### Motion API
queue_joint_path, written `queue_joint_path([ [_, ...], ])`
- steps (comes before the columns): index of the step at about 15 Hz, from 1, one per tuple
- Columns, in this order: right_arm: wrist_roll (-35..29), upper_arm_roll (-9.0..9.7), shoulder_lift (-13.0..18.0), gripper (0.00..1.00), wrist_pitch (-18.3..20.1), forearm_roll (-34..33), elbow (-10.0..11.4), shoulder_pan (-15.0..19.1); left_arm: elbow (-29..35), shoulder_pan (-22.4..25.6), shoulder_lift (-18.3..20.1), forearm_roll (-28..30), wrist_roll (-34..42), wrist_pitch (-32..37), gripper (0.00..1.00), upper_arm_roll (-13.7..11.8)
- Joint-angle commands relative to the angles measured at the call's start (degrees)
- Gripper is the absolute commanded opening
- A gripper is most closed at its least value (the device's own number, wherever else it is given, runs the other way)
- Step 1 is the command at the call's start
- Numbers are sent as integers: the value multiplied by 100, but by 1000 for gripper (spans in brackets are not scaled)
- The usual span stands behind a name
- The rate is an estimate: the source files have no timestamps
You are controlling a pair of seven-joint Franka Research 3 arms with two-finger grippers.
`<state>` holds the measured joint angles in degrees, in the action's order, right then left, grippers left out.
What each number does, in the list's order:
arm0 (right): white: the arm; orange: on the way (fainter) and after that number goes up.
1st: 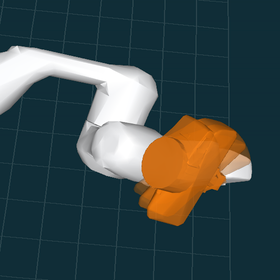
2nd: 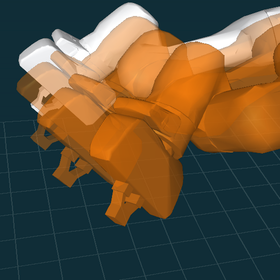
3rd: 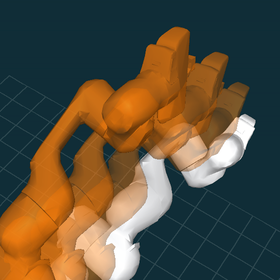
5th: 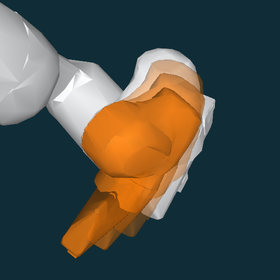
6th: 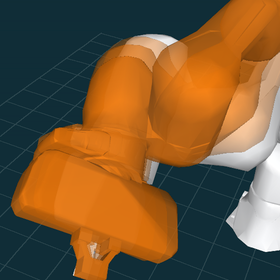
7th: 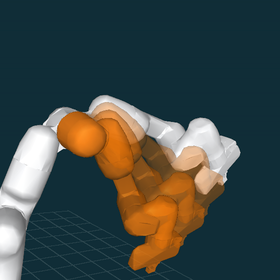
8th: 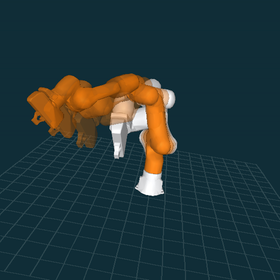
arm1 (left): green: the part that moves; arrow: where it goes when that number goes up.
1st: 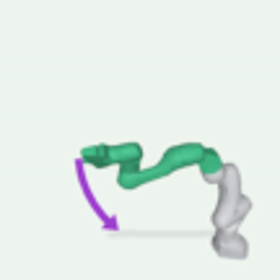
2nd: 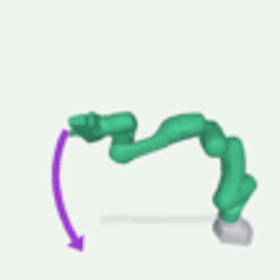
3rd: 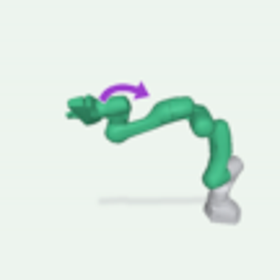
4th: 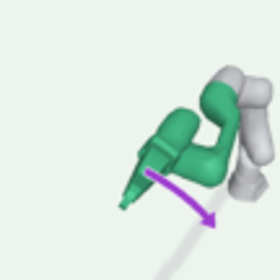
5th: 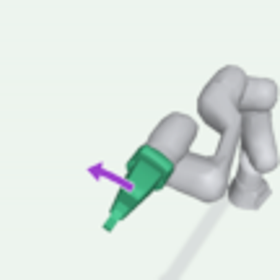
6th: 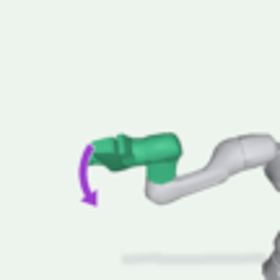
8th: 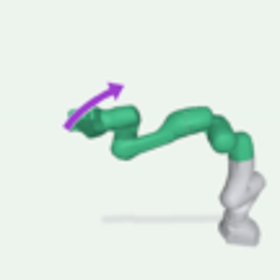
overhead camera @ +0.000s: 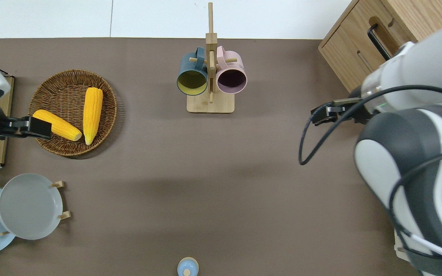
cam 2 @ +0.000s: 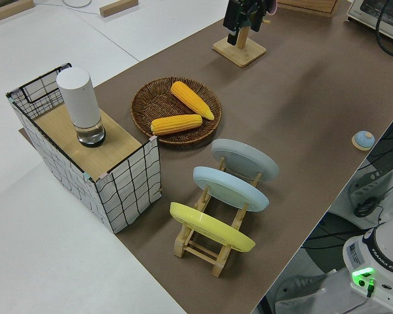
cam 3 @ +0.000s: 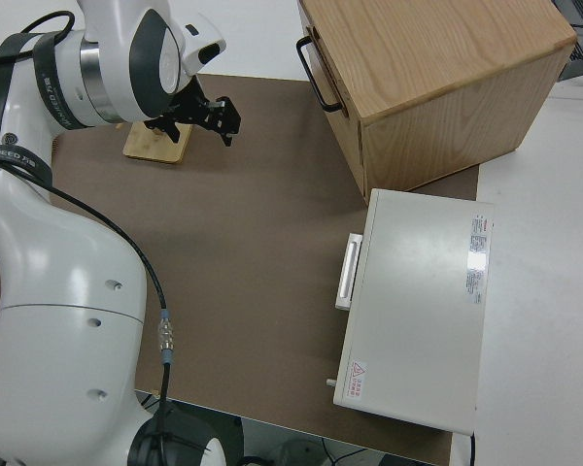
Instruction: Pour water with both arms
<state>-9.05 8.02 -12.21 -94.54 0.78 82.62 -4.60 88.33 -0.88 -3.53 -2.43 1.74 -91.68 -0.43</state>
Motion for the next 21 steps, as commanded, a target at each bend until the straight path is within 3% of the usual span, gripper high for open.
queue_joint_path([
  [1,79,-20,-404,992,-887,63,79,-443,-70,507,-7,-38,844,-253,1000,-150],
  [3,70,-20,-694,992,-1573,54,70,-707,-70,947,-68,-21,1405,-482,1000,-150],
  [8,123,-20,-1178,992,-2761,-25,44,-1042,-79,1984,-306,426,2576,-1114,1000,-159],
  [14,727,-20,-1653,990,-4193,-614,9,-1157,-70,2723,-604,1137,3578,-2440,1000,-150],
  [17,1370,-20,-1723,969,-4642,-824,9,-1078,-61,3058,-964,2087,4412,-3328,1000,-133],
  [19,1432,-20,-1732,917,-4801,-904,9,-1078,-53,3111,-1096,2271,4563,-3724,1000,-133],
  [21,1432,-20,-1750,810,-4854,-913,9,-1078,-53,3190,-1254,2850,4948,-3892,1000,-124],
])
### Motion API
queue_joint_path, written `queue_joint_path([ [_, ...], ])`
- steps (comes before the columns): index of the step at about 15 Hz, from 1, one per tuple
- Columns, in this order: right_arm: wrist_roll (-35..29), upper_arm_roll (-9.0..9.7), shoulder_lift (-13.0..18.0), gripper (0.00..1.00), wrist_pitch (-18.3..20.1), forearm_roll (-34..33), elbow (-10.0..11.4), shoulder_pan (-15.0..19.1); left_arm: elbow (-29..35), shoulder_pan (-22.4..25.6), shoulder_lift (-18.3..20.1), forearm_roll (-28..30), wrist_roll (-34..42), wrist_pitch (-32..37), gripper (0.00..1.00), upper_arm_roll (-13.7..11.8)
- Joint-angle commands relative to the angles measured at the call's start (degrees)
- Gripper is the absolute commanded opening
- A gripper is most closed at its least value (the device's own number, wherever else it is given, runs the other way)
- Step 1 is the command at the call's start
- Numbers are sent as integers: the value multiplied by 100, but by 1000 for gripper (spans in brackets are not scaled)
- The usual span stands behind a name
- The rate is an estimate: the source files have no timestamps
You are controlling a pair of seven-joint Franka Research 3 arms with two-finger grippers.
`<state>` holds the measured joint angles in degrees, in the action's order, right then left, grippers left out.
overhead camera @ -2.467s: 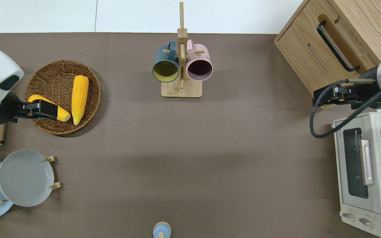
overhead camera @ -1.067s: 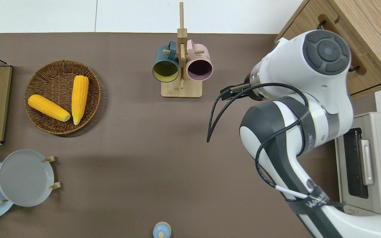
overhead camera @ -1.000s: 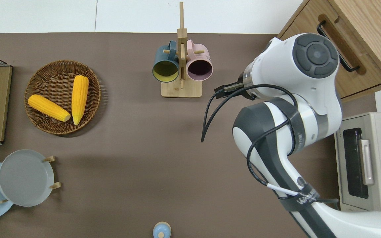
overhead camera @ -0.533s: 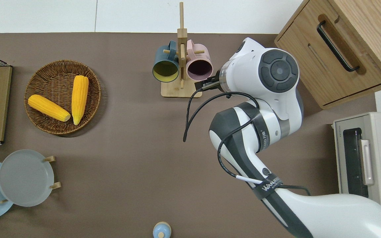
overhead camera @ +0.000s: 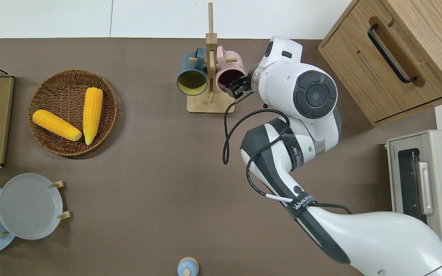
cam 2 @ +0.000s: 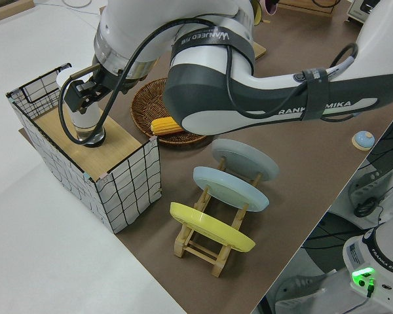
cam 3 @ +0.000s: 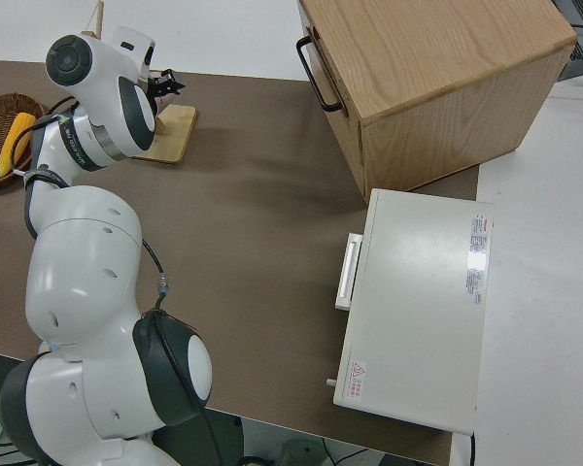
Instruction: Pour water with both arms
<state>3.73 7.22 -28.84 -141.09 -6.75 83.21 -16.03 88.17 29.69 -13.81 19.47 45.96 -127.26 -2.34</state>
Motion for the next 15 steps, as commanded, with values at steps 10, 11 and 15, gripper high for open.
queue_joint_path([
  [10,136,60,-87,261,-208,-133,-51,65,-45,81,-728,1577,738,-1486,1000,269],
  [11,145,60,-87,245,-208,-133,-51,65,-45,107,-754,1586,747,-1486,1000,269],
  [15,119,60,-87,75,-208,-124,-59,65,-28,125,-781,1665,765,-1495,1000,269],
])
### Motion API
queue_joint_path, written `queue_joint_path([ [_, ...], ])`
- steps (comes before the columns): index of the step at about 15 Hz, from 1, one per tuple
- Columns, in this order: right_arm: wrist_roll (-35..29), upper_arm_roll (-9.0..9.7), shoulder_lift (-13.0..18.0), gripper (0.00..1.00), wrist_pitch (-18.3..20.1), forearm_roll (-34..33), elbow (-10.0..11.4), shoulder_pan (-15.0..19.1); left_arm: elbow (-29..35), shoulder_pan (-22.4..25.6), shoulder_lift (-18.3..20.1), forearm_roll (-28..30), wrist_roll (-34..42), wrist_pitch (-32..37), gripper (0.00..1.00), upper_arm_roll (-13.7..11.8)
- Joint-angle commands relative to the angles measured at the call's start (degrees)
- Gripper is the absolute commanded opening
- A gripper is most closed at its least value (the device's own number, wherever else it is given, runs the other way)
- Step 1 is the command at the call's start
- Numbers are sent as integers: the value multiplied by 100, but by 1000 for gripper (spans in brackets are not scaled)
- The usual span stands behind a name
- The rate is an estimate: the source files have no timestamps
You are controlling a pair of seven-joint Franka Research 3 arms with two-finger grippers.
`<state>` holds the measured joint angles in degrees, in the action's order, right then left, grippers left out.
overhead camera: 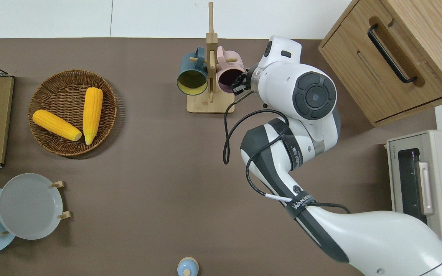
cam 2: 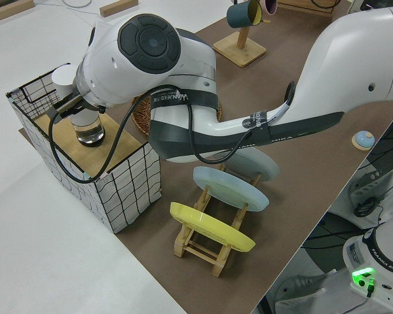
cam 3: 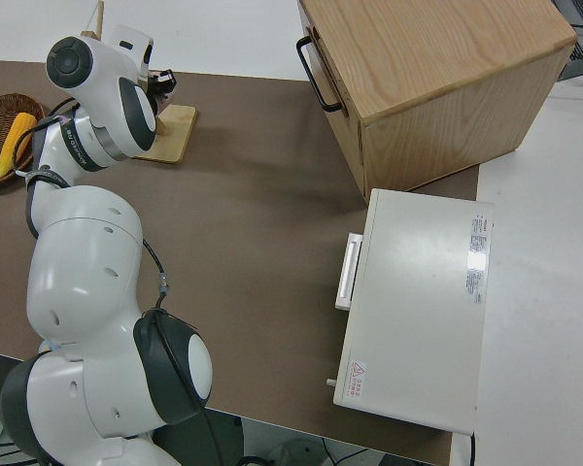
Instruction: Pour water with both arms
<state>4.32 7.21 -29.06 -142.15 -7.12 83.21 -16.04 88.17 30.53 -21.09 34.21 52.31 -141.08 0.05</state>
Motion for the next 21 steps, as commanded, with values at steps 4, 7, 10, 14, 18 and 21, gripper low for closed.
queue_joint_path([
  [4,60,61,-56,0,-103,-87,-68,66,34,49,-61,235,122,-104,1000,30],
  [7,104,26,-56,0,-103,-122,-138,75,51,49,-79,244,130,-104,1000,21],
  [10,113,17,-47,0,-103,-192,-147,75,130,58,-79,244,139,-77,998,21],
  [14,122,-18,-3,0,-76,-202,-156,171,130,49,-79,235,113,-68,490,21],
  [18,130,-18,119,0,-50,-184,-156,373,60,40,-70,226,51,-77,0,21],
  [21,139,8,234,0,55,-175,-156,540,16,32,-70,191,43,-68,0,21],
])
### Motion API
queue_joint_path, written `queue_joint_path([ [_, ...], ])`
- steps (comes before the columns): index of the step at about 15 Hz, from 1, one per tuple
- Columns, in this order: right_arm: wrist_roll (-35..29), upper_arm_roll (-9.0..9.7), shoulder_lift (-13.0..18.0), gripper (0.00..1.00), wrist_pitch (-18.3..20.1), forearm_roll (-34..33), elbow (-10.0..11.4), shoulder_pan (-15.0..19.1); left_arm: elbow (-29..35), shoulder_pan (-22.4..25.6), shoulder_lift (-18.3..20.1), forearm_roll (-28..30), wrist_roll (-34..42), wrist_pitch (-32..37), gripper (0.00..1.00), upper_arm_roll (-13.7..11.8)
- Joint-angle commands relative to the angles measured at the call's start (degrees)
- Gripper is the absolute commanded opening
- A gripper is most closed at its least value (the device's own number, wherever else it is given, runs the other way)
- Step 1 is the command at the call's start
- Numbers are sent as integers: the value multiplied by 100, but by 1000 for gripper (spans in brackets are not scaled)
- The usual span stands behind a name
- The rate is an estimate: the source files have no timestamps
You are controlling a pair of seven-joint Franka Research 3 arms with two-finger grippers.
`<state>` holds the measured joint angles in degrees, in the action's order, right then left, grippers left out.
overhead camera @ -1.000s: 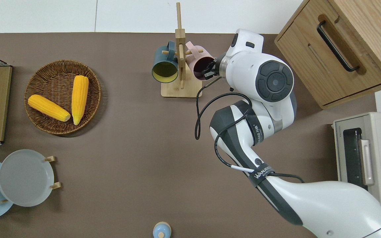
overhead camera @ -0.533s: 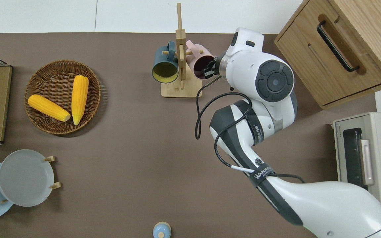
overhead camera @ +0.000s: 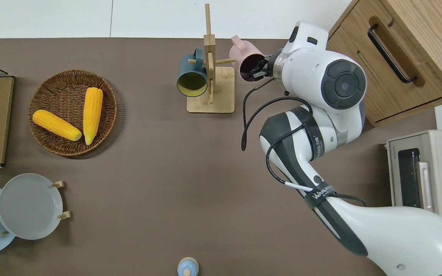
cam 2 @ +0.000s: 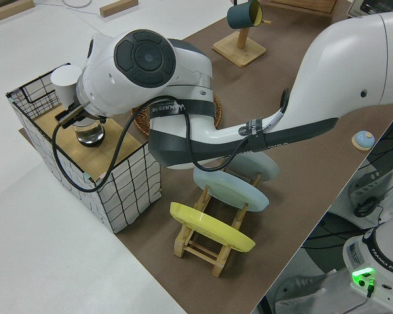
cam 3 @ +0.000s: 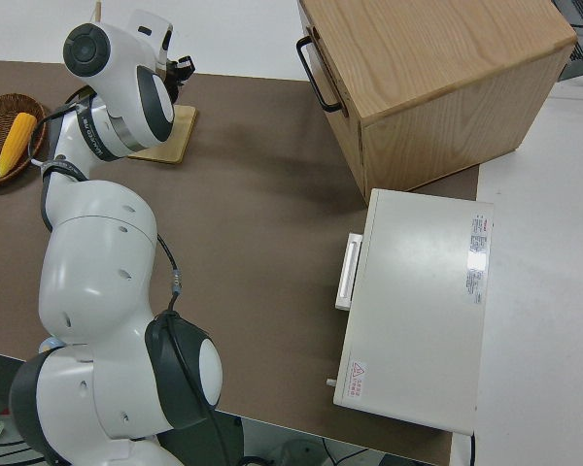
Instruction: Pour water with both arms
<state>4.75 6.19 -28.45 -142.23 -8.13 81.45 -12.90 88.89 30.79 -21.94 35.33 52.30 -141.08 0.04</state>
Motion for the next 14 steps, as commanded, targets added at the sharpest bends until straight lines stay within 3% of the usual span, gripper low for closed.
queue_joint_path([
  [1,96,110,208,0,134,-75,20,252,-100,-2,23,71,17,-26,0,22],
  [5,96,93,357,0,580,-93,20,366,-459,6,93,-122,-474,588,0,-57],
  [10,43,75,761,0,2635,-93,20,332,-934,-2,180,-921,-1370,1511,0,-75],
  [12,8,110,840,0,3531,-84,20,288,-1014,-55,356,-1359,-1757,1828,0,-22],
  [14,-237,145,981,0,4148,-84,29,288,-971,-90,602,-1747,-2152,1943,0,48],
])
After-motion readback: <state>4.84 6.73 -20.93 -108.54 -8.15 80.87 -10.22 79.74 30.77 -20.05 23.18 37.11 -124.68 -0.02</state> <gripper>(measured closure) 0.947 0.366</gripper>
